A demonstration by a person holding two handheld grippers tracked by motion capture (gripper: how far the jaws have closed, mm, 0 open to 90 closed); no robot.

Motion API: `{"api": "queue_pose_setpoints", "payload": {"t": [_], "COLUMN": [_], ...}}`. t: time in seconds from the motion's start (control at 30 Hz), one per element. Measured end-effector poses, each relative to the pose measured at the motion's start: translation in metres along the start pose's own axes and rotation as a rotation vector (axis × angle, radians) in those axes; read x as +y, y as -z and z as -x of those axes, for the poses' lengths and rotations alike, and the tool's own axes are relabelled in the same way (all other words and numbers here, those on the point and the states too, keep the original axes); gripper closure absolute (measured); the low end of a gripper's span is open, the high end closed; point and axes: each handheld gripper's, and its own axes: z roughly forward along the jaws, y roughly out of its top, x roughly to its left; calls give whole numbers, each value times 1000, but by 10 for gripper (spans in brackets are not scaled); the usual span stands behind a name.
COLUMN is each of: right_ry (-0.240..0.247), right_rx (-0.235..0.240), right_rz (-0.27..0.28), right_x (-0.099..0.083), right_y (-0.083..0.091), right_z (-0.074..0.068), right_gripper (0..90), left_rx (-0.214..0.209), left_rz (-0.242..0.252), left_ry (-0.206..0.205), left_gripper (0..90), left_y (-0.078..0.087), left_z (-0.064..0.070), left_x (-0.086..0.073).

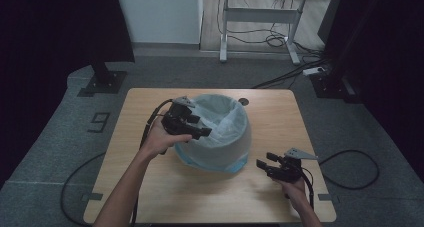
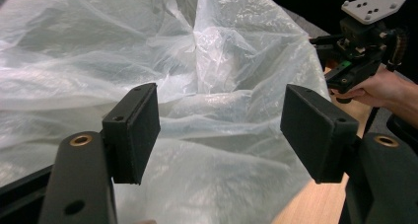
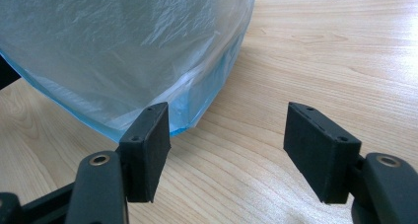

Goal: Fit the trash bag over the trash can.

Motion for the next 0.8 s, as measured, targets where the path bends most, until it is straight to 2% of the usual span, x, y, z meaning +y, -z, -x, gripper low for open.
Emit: {"api": "queue_pose_setpoints", "payload": {"t": [0.27, 0.53, 0.73, 0.8], "right_ry": [-1, 2, 4, 6], "right_rx": [-6, -7, -8, -7], "right_rz": [0, -2, -6, -9], "right_x": [0, -1, -1, -1], "right_y": [1, 0, -1, -1], "right_z": [2, 1, 0, 0], "right_gripper": [335, 335, 335, 335], "left_rx": [27, 57, 95, 95], "left_rz": [70, 93, 98, 104], "left_ry": [-11, -19, 11, 22], "left_gripper": [313, 313, 314, 314], "left_y": [16, 28, 36, 38], "left_z": [9, 13, 5, 2], "left_x": [-21, -43, -67, -73]}}
